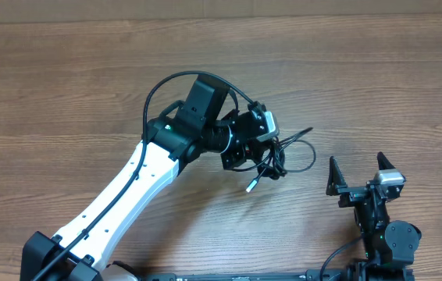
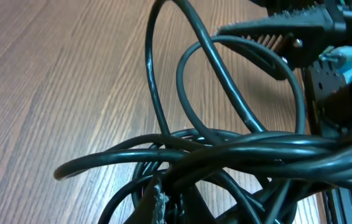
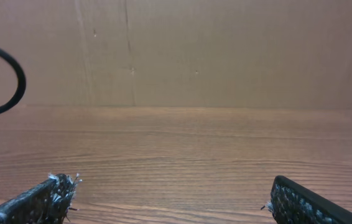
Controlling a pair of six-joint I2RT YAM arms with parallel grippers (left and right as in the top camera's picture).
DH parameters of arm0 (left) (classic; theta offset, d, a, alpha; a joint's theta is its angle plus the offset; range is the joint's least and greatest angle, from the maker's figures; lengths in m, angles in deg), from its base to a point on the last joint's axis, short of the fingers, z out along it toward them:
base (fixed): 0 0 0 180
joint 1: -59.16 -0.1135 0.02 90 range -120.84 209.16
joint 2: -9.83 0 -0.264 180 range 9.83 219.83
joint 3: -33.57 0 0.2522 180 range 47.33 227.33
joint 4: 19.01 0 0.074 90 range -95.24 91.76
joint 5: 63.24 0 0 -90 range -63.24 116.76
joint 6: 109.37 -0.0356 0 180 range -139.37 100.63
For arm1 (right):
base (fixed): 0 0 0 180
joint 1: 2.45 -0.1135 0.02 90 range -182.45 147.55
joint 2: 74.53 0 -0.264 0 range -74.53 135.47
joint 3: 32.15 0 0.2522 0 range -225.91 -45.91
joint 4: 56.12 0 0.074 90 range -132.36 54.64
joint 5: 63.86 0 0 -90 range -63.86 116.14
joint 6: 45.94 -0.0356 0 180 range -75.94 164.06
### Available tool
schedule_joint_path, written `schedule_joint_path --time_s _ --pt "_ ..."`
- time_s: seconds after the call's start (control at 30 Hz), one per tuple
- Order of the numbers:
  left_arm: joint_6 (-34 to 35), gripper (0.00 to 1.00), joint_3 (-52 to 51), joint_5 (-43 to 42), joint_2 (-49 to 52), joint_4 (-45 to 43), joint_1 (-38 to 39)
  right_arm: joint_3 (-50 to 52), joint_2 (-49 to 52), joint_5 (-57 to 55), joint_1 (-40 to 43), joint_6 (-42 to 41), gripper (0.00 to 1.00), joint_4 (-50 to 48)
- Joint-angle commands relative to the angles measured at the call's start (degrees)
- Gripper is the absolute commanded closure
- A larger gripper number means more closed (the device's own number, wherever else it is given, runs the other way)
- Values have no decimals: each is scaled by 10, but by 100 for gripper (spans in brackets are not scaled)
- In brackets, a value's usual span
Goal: Untangle cables
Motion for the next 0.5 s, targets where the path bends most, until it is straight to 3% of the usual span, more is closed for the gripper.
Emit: schedule_joint_path --time_s 0.0,0.13,0.33,0.47 --pt "84 96 14 30 -16 -30 4 6 -6 -6 -3 1 0 -2" --pt "162 96 14 101 -16 -63 4 6 -6 -5 -3 -22 0 -18" --pt "240 96 14 195 -33 -91 4 -4 -6 0 -3 -216 0 -79" --pt "260 96 14 249 -64 -104 4 -33 -6 65 -3 -286 0 -75"
